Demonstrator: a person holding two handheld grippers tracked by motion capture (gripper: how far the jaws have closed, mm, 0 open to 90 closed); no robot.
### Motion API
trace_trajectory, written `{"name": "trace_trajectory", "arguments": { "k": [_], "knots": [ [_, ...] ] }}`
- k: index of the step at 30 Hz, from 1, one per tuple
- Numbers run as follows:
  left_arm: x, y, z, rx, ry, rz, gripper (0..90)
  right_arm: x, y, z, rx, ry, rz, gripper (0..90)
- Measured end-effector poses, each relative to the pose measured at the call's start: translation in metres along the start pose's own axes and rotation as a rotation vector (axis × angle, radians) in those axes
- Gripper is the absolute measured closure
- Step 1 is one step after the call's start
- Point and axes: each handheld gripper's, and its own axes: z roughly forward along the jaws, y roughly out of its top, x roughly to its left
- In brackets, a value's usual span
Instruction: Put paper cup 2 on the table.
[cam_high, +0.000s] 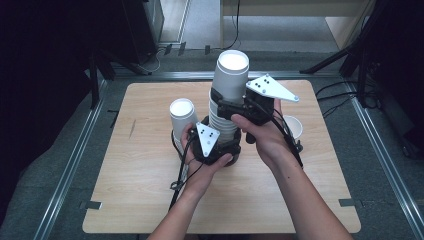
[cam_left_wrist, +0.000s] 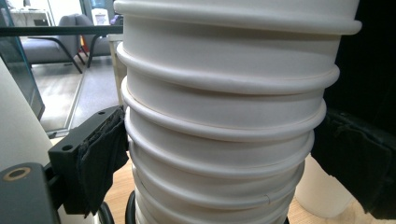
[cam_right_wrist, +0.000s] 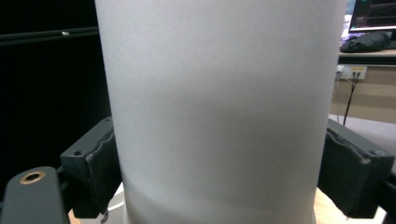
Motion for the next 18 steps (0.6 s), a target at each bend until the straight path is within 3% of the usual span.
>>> {"name": "trace_trajectory", "arguments": {
  "k": [4,18],
  "knots": [
    [0.000,0.000,0.000,0.000,-0.001,0.002,5.2,0.002,0.005,-0.001,-0.022,-0.015,-0.020,12.7],
    [0.000,0.000,0.000,0.006,-0.001,0.003,5.3,0.004,0.023,-0.008,-0.111,-0.039,0.027,13.8]
  ]
}}
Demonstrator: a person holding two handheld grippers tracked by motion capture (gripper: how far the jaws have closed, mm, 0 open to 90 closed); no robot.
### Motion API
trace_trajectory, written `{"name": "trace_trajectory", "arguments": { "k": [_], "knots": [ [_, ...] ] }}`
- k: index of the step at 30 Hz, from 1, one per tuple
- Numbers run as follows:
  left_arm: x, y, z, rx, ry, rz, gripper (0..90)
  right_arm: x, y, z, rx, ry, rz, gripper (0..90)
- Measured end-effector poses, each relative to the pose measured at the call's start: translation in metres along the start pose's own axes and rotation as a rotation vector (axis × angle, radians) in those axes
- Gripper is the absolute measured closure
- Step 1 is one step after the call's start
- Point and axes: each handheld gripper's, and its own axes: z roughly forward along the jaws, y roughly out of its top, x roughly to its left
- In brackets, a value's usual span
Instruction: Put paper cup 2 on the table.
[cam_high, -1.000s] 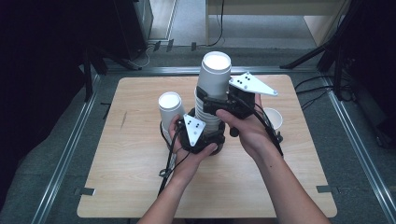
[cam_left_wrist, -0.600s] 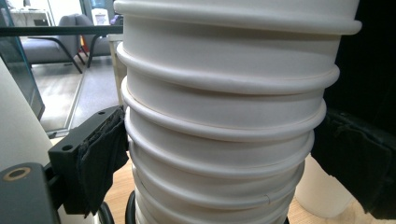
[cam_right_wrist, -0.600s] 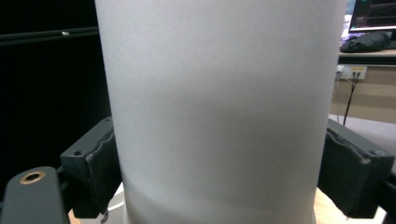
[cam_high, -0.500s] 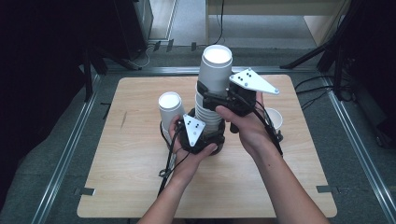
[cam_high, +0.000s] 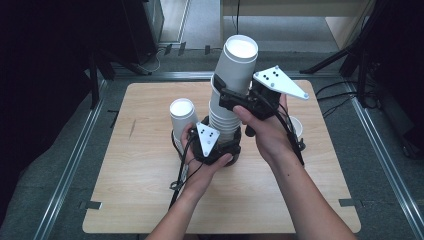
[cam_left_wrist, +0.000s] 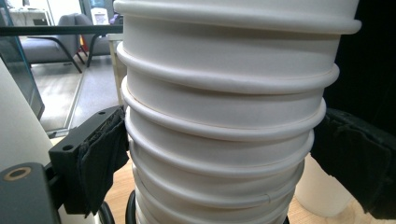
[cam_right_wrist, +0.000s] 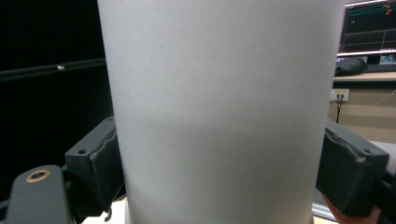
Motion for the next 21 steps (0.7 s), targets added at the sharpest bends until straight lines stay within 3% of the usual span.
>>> {"name": "trace_trajectory", "arguments": {
  "k": [6,21],
  "knots": [
    [0.000,0.000,0.000,-0.002,-0.002,0.002,5.3,0.004,0.009,-0.003,-0.040,-0.024,-0.051,13.9],
    [0.000,-0.001,0.000,0.002,-0.001,0.011,5.4,0.001,0.035,-0.025,-0.125,-0.048,-0.040,14.2]
  ]
}}
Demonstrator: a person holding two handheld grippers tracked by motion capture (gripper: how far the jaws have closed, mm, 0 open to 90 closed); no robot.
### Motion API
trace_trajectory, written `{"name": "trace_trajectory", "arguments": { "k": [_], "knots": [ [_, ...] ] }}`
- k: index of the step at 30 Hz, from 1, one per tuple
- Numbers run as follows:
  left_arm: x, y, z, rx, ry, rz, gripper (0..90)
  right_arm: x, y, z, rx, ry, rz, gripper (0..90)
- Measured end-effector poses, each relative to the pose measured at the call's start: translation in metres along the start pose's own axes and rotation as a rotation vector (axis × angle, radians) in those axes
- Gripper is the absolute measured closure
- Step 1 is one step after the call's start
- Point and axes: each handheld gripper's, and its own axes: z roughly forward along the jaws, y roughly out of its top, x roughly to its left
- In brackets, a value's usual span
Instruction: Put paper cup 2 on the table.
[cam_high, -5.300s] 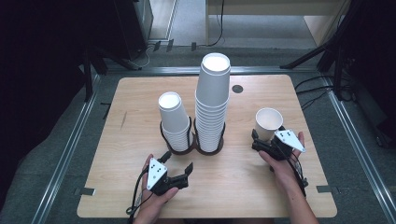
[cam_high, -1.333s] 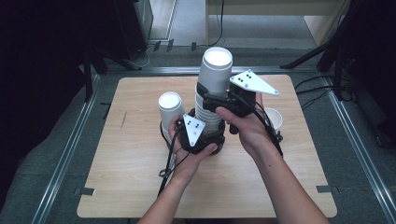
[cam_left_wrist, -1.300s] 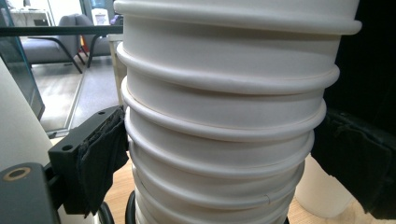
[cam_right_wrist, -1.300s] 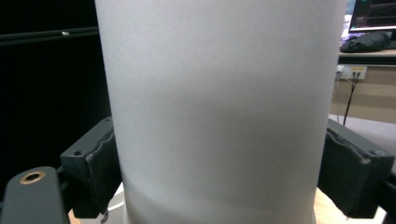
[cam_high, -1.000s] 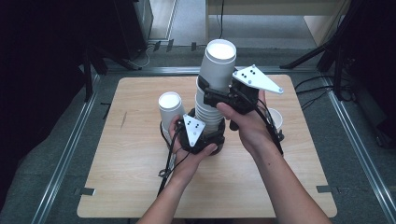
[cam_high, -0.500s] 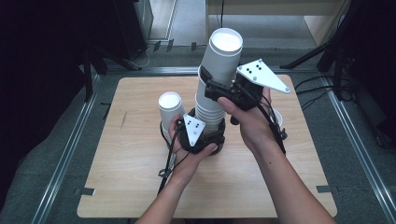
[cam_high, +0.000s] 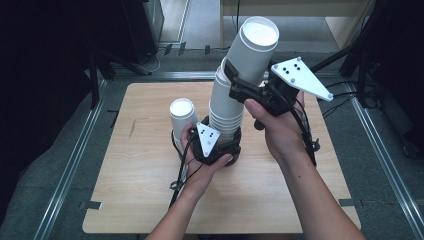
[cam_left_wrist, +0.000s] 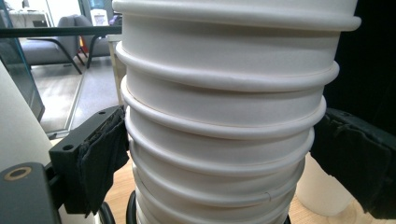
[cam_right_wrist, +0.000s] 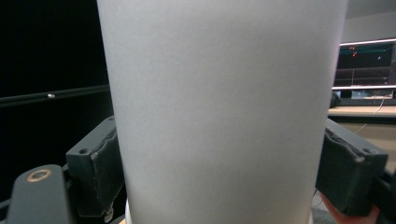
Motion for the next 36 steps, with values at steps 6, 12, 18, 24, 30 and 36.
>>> {"name": "trace_trajectory", "arguments": {
  "k": [6,12,18,24,30,36],
  "knots": [
    [0.000,0.000,0.000,-0.001,-0.003,0.000,5.4,-0.005,0.005,-0.017,-0.006,-0.011,-0.011,14.2],
    [0.001,0.000,-0.001,0.005,-0.010,-0.004,6.1,-0.008,0.001,-0.042,0.003,-0.009,-0.037,14.1],
    [0.002,0.000,-0.003,0.012,-0.016,-0.009,6.5,-0.019,-0.016,-0.066,0.018,-0.050,-0.043,14.1],
    [0.003,0.001,-0.008,0.016,-0.026,-0.013,7.4,-0.032,-0.040,-0.085,0.046,-0.081,-0.036,14.1],
    [0.003,0.000,-0.015,0.012,-0.051,-0.018,7.2,-0.040,-0.065,-0.099,0.072,-0.101,-0.042,14.0],
    [0.002,-0.003,-0.028,0.026,-0.097,-0.011,2.8,-0.042,-0.092,-0.111,0.099,-0.121,-0.081,14.0]
  ]
}}
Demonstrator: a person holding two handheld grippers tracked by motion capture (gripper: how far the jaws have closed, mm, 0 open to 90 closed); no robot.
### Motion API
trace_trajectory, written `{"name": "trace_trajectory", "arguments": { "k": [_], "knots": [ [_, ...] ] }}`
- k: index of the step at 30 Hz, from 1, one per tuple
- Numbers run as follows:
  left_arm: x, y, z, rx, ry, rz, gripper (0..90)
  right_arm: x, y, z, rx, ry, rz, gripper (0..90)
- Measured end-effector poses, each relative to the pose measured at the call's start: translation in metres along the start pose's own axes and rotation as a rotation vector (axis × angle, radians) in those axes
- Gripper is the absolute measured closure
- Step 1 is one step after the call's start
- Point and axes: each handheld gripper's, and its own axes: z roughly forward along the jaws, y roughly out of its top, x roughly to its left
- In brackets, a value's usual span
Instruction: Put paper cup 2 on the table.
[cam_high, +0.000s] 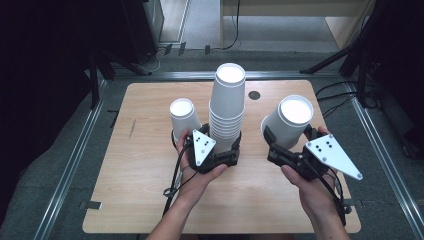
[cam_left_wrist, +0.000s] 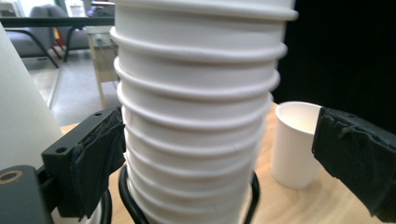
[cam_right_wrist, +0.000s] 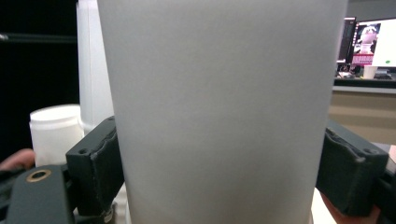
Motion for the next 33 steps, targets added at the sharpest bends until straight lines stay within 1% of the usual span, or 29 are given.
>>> {"name": "trace_trajectory", "arguments": {
  "k": [2,4,7,8,12,13,15,20,22,25,27,28,29,30,32,33],
  "knots": [
    [0.000,-0.001,-0.006,0.001,-0.007,0.003,1.9,0.000,-0.008,-0.002,0.010,-0.004,-0.005,13.9],
    [0.001,-0.003,-0.012,0.001,-0.017,-0.008,1.9,0.000,-0.015,-0.003,0.016,-0.002,-0.004,13.9],
    [0.004,-0.008,-0.022,0.000,-0.020,-0.008,1.9,0.000,-0.025,-0.006,0.019,-0.011,-0.021,13.9],
    [0.005,-0.010,-0.025,-0.001,-0.022,-0.009,1.9,0.000,-0.028,-0.007,0.021,-0.012,-0.019,13.8],
    [0.009,-0.020,-0.038,0.004,-0.018,-0.018,1.9,0.003,-0.040,-0.008,0.033,-0.015,-0.041,13.8],
    [0.010,-0.022,-0.041,0.009,-0.018,-0.020,1.9,0.004,-0.044,-0.008,0.035,-0.017,-0.055,13.7],
    [0.013,-0.028,-0.047,0.012,-0.014,-0.021,1.9,0.005,-0.049,-0.009,0.041,-0.014,-0.061,13.7],
    [0.018,-0.042,-0.061,0.027,-0.011,-0.044,1.9,0.009,-0.063,-0.010,0.055,-0.008,-0.075,13.7],
    [0.020,-0.046,-0.065,0.035,-0.010,-0.048,1.9,0.010,-0.068,-0.010,0.060,-0.008,-0.090,13.7],
    [0.024,-0.054,-0.071,0.057,-0.012,-0.061,1.9,0.013,-0.077,-0.009,0.080,-0.008,-0.123,13.6],
    [0.027,-0.059,-0.074,0.058,-0.009,-0.082,1.9,0.015,-0.083,-0.008,0.091,-0.020,-0.166,13.6],
    [0.029,-0.060,-0.075,0.071,-0.009,-0.081,1.9,0.016,-0.086,-0.008,0.093,-0.021,-0.188,13.6],
    [0.031,-0.062,-0.075,0.088,-0.007,-0.071,1.9,0.017,-0.089,-0.008,0.096,-0.021,-0.200,13.6],
    [0.033,-0.062,-0.076,0.091,-0.003,-0.071,1.9,0.019,-0.093,-0.008,0.101,-0.028,-0.225,13.5],
    [0.038,-0.063,-0.078,0.095,-0.008,-0.104,1.9,0.021,-0.101,-0.007,0.113,-0.045,-0.274,13.5],
    [0.039,-0.063,-0.079,0.100,-0.011,-0.114,1.9,0.022,-0.104,-0.007,0.120,-0.048,-0.278,13.5]
  ]
}}
